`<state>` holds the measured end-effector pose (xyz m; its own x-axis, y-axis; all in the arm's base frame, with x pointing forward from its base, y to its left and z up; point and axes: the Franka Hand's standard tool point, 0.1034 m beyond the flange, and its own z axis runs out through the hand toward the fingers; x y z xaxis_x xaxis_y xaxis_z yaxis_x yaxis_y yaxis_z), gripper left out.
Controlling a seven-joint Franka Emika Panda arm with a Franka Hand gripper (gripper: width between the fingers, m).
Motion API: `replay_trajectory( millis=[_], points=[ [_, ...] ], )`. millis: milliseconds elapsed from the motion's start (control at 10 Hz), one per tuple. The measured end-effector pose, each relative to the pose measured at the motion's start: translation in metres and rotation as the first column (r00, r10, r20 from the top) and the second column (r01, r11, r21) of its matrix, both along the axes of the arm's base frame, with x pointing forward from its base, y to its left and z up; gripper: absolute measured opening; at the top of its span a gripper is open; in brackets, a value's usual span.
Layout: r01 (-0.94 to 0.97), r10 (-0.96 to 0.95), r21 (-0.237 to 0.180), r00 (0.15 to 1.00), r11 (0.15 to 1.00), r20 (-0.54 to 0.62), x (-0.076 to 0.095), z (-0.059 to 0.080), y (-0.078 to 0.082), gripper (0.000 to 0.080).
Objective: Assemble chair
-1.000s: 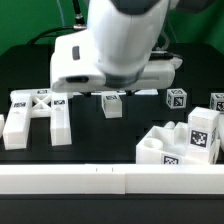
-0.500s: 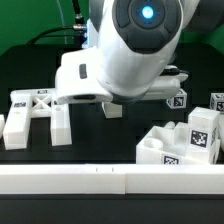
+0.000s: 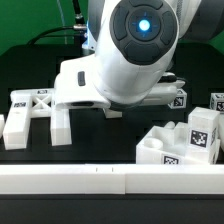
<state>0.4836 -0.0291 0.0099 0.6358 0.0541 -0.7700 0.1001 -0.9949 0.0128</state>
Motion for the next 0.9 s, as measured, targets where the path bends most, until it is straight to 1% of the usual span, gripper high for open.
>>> replay_trajectory(
  millis=[100, 300, 500, 600, 700, 800, 900],
  points=[
    [0.0, 0.0, 0.0, 1.0, 1.0, 0.0, 0.0, 0.0, 0.0, 0.0285],
    [-0.001, 0.001, 0.001, 1.0, 1.0, 0.006, 0.002, 0.003, 0.001, 0.0288],
    [0.0, 0.0, 0.004, 1.0, 1.0, 0.018, 0.007, 0.013, 0.003, 0.0288],
    [0.007, -0.007, -0.004, 1.0, 1.0, 0.02, 0.009, 0.023, 0.007, 0.0288],
    [0.02, -0.019, -0.019, 0.999, 1.0, 0.029, 0.012, 0.036, 0.014, 0.0288],
    [0.063, -0.061, -0.044, 0.997, 0.997, 0.037, 0.016, 0.055, 0.024, 0.0288],
    [0.062, -0.06, -0.038, 0.996, 0.997, 0.06, 0.022, 0.072, 0.028, 0.0291]
  ],
)
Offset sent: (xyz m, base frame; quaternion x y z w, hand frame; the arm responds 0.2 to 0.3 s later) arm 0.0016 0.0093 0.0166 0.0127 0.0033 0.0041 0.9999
